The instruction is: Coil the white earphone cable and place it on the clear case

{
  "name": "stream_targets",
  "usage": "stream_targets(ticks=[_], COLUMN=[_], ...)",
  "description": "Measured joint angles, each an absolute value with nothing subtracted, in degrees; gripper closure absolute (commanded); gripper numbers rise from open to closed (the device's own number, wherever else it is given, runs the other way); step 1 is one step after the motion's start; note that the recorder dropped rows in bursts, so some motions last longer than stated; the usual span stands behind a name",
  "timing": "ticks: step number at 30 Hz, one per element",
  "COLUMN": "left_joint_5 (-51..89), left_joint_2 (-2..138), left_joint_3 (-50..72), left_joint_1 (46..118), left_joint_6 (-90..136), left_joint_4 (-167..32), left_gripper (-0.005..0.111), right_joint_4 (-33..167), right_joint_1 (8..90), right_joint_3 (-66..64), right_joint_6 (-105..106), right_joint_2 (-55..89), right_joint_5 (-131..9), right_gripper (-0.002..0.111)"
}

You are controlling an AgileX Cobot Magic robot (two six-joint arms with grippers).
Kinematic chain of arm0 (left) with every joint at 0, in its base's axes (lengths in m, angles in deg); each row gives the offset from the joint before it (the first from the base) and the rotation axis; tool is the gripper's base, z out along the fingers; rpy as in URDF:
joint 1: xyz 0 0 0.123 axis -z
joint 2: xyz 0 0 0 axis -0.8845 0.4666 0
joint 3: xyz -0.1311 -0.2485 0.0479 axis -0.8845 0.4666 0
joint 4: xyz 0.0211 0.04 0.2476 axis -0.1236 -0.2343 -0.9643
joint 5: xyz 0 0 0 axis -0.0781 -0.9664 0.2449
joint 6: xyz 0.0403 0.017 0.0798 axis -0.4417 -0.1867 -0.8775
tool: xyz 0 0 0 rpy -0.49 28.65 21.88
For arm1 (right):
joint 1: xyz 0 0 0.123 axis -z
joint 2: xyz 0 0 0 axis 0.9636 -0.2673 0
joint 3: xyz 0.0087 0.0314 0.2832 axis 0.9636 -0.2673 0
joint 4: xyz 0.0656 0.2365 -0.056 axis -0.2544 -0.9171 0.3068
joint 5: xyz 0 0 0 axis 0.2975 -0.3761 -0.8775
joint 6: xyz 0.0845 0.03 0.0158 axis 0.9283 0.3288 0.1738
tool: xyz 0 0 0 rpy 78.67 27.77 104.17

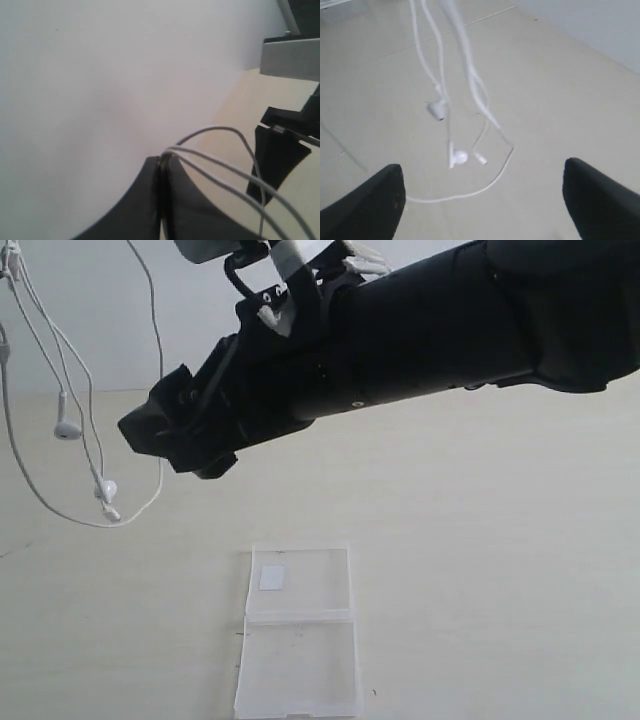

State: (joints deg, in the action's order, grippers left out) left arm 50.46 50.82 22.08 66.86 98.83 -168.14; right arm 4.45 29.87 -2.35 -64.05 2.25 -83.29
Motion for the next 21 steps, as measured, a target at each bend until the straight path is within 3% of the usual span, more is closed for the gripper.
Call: stream_targets(ticks=[6,11,16,21], left_joint_5=[52.3,52.7,51.7,51.6], left_joint_2=[50.1,50.1,50.1,50.1], left_joint_3=[22.1,22.1,22.1,22.1], left_joint_1=[66.9,66.9,66.9,66.9], left_joint_6=[98.8,98.9,98.9,99.0], left_joint_4=[-168.1,-168.1,-168.1,-168.1], left_gripper=[0.107,0.107,0.107,0.107], right_joint_4=[4.4,2.7,-2.2,-16.6], right_joint_1=[29.9,29.9,29.9,29.9], right_joint_3=[-2.4,-2.4,-2.4,-2.4], right_joint_6=[-66.1,-66.4,-68.3,-83.1], right_joint_2=[2.2,2.2,2.2,2.2], right_joint_5=[-78.6,-78.2,-82.4,-88.6], right_gripper=[0.028,0.046,0.047,0.047])
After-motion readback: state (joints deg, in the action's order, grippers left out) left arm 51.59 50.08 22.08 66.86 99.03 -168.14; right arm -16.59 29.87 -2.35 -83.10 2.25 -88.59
